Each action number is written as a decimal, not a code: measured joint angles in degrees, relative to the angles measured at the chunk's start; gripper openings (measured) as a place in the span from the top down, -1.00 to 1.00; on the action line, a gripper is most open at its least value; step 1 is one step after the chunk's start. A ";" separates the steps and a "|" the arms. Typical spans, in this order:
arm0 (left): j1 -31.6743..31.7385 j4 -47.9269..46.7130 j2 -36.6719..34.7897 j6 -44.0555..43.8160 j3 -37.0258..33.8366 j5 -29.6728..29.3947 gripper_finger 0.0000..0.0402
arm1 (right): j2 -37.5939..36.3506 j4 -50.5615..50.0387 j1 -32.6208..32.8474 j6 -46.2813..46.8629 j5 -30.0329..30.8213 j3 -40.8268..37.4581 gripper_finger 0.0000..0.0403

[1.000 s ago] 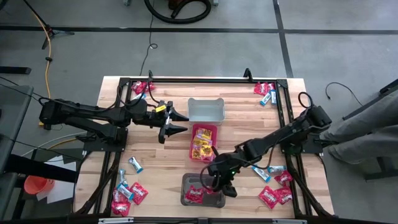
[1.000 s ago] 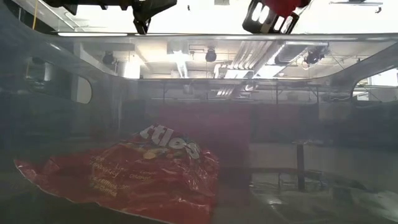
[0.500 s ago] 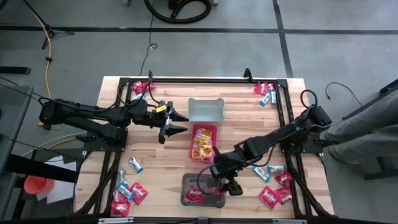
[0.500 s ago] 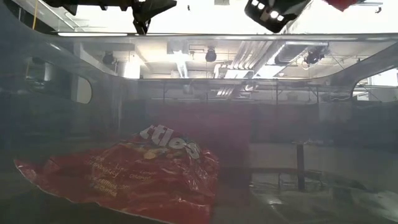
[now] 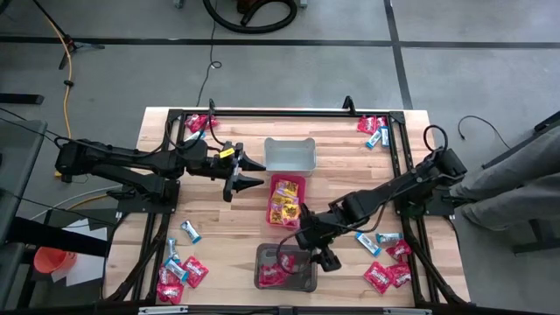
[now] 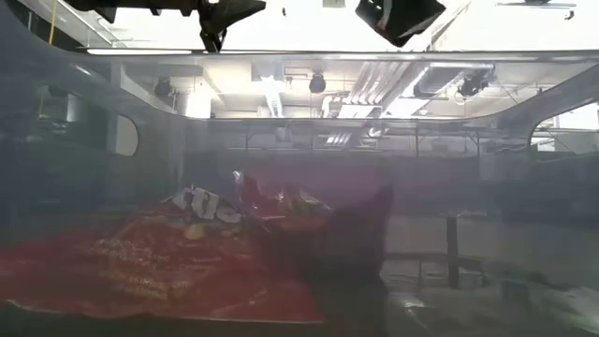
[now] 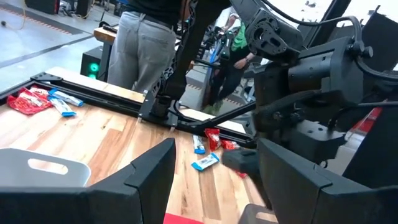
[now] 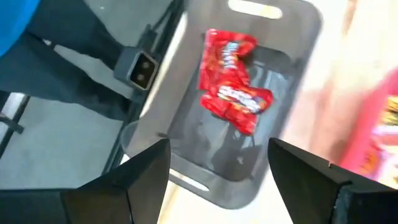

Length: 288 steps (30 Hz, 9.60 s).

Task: Sort candy
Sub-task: Put the red candy into the black bin

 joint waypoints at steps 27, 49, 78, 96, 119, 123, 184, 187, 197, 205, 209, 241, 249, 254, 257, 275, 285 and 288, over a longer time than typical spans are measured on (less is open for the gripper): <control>0.37 -2.56 -0.01 6.79 1.73 -3.20 -0.06 | -36.39 27.37 -11.80 11.02 28.44 -24.09 -0.31; 0.28 -2.74 -0.01 1.59 1.75 -9.47 -0.06 | -34.25 51.27 -12.00 5.92 28.40 -34.18 -0.31; 58.63 -53.88 33.70 -8.39 19.43 -14.89 -0.02 | -34.25 50.77 -12.00 9.57 30.91 -34.10 -0.31; 59.25 -49.65 38.54 -12.36 19.10 -17.95 0.48 | -34.25 50.22 -12.00 15.92 31.60 -34.10 -0.31; 52.28 -46.13 17.42 -5.81 19.04 -4.04 1.00 | -34.25 50.91 -11.99 15.47 31.24 -34.10 -0.31; 44.57 -44.15 8.10 -3.68 19.05 -1.21 1.00 | -34.25 55.33 -12.84 15.47 31.07 -34.10 -0.31; -20.47 -33.91 16.24 23.12 22.96 3.05 1.00 | -34.25 59.20 -12.35 4.32 26.41 -34.10 -0.31; -22.08 -36.19 21.19 26.95 24.98 3.05 1.00 | -34.25 56.65 -12.35 4.33 25.52 -34.10 -0.31; -25.12 -34.92 32.20 24.23 25.53 3.03 1.00 | -34.24 52.03 -12.35 5.53 25.08 -34.10 -0.31; -26.47 -34.19 33.37 21.23 25.55 1.33 0.69 | -34.25 51.86 -12.35 4.99 25.08 -34.10 -0.31; -26.69 -34.55 33.25 19.68 25.55 1.14 0.39 | -34.25 51.90 -12.35 4.99 25.06 -34.10 -0.31; -1.31 -17.22 -6.14 10.44 11.39 -7.62 -0.08 | -34.25 56.30 -13.88 5.87 25.08 -34.10 -0.31; -0.18 3.15 -6.78 0.56 -4.37 -6.09 -0.07 | -34.25 57.19 -13.88 3.44 25.53 -34.10 -0.31; -0.76 3.20 -6.08 4.77 -4.50 -6.11 -0.07 | -34.25 57.17 -14.39 2.63 25.73 -34.10 -0.31; -0.74 3.11 -6.08 7.76 -4.50 -6.11 -0.07 | -34.25 57.10 -14.94 2.76 25.73 -34.10 -0.31; -0.74 2.83 -6.08 11.22 -4.50 -7.86 -0.07 | -34.25 49.74 -14.67 10.58 19.78 -34.10 -0.31; -0.74 1.10 -6.08 11.22 -4.48 -7.86 -0.07 | -34.25 45.63 -16.45 33.58 5.96 -34.10 -0.31; -0.74 0.91 -6.06 9.52 -4.48 -7.84 -0.07 | -34.25 38.92 -15.02 43.14 -1.19 -34.10 -0.31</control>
